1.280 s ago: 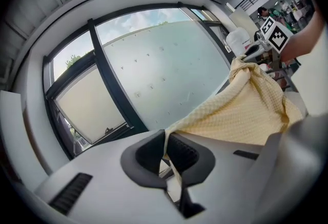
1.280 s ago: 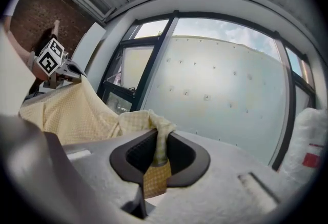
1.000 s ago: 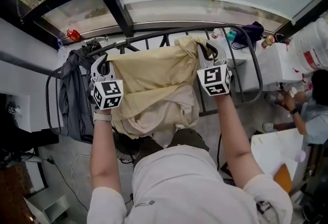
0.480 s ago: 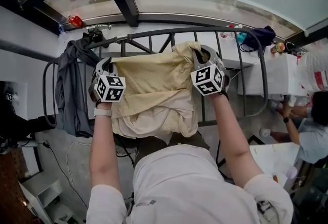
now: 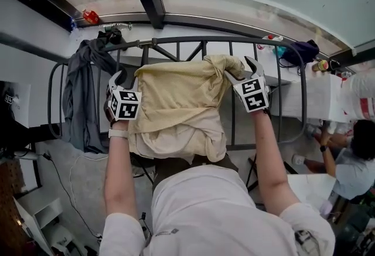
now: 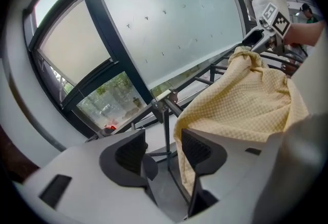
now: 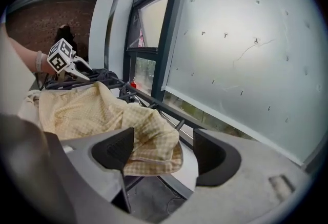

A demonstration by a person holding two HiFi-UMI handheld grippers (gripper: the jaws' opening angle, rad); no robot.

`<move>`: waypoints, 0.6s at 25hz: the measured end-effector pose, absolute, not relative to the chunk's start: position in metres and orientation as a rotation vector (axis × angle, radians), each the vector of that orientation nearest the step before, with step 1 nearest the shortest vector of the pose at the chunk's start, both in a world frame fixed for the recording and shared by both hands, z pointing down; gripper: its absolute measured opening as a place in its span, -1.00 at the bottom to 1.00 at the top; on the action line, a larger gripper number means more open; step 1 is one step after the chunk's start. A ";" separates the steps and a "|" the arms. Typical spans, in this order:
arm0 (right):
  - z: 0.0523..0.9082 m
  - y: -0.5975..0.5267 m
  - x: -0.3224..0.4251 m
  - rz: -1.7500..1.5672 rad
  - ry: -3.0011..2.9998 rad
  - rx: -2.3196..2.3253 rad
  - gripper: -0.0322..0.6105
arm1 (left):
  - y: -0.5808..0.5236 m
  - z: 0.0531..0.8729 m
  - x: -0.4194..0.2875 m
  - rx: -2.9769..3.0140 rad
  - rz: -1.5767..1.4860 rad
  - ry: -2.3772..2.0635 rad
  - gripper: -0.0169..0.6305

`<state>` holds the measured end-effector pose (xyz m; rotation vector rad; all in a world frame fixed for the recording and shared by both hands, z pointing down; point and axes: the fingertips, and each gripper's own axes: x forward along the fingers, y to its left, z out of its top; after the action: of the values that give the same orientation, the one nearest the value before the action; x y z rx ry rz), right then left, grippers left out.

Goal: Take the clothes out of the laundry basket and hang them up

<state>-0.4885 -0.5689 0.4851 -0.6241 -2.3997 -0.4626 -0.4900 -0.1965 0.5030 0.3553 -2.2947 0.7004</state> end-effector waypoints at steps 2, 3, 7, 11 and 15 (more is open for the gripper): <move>0.478 -0.574 -0.486 -0.452 -2.413 -0.600 0.18 | -0.193 0.497 -0.483 0.355 0.664 -2.322 -0.30; 0.473 -0.575 -0.484 -0.450 -2.426 -0.590 0.18 | -0.192 0.493 -0.479 0.355 0.646 -2.338 -0.30; 0.445 -0.569 -0.474 -0.411 -2.499 -0.572 0.18 | -0.181 0.474 -0.461 0.358 0.585 -2.405 -0.30; 0.419 -0.542 -0.454 -0.380 -2.570 -0.606 0.18 | -0.166 0.454 -0.431 0.365 0.493 -2.471 -0.30; 0.389 -0.499 -0.429 -0.233 -2.690 -0.693 0.14 | -0.146 0.442 -0.392 0.360 0.414 -2.521 -0.30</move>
<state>-0.4290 -0.4986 0.3889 -0.6931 -2.6900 -0.2326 -0.3921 -0.1462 0.4419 0.3603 -2.5205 0.4144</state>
